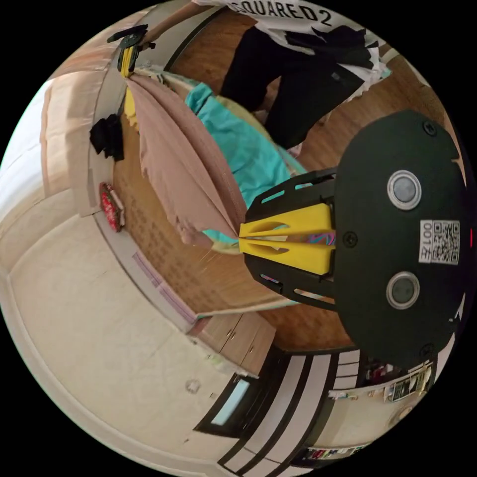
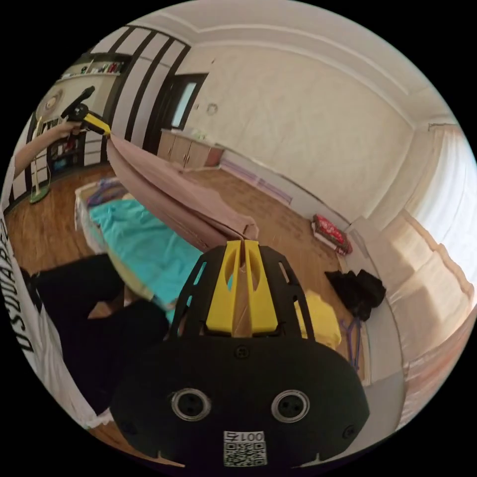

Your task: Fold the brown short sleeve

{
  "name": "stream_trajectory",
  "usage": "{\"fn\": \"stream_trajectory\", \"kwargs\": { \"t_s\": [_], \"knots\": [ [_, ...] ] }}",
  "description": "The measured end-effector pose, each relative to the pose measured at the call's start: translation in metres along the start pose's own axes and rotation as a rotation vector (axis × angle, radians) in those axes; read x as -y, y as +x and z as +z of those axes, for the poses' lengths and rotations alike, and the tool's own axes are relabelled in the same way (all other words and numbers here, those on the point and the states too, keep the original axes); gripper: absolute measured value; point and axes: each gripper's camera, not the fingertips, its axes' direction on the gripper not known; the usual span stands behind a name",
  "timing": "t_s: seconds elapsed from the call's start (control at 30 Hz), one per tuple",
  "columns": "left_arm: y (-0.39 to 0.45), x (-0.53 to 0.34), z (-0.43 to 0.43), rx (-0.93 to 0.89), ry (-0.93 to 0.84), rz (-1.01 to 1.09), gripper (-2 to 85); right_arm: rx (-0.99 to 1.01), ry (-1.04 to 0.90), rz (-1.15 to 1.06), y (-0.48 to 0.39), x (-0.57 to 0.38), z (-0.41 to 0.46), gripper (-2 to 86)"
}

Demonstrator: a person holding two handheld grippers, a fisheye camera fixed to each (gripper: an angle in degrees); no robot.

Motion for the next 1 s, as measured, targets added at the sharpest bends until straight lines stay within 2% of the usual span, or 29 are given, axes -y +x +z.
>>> {"fn": "stream_trajectory", "kwargs": {
  "t_s": [0.07, 0.17, 0.3, 0.5, 0.63, 0.83, 1.0],
  "knots": [
    [0.032, -0.029, 0.030, -0.082, -0.046, -0.015, -1.0, -0.005, -0.105, -0.022, -0.021, -0.031, 0.013, 0.8],
    [0.086, -0.079, 0.080, -0.200, -0.137, -0.103, -1.0, 0.070, -0.263, 0.118, -0.039, -0.082, 0.038, 0.7],
    [0.126, -0.120, 0.105, -0.321, -0.205, -0.229, -1.0, 0.153, -0.321, 0.306, -0.033, -0.119, 0.044, 0.7],
    [0.128, -0.108, 0.054, -0.256, -0.099, -0.160, -1.0, 0.157, -0.238, 0.223, 0.002, -0.093, 0.017, 0.7],
    [0.141, -0.106, 0.047, -0.226, -0.142, -0.085, -1.0, 0.217, -0.214, 0.179, 0.017, -0.094, 0.000, 0.7],
    [0.175, -0.116, 0.065, -0.298, -0.264, -0.053, -1.0, 0.364, -0.345, 0.156, 0.029, -0.121, -0.008, 0.7],
    [0.199, -0.112, 0.114, -0.390, -0.333, -0.096, -1.0, 0.435, -0.447, 0.239, 0.041, -0.147, 0.032, 0.7]
  ]
}}
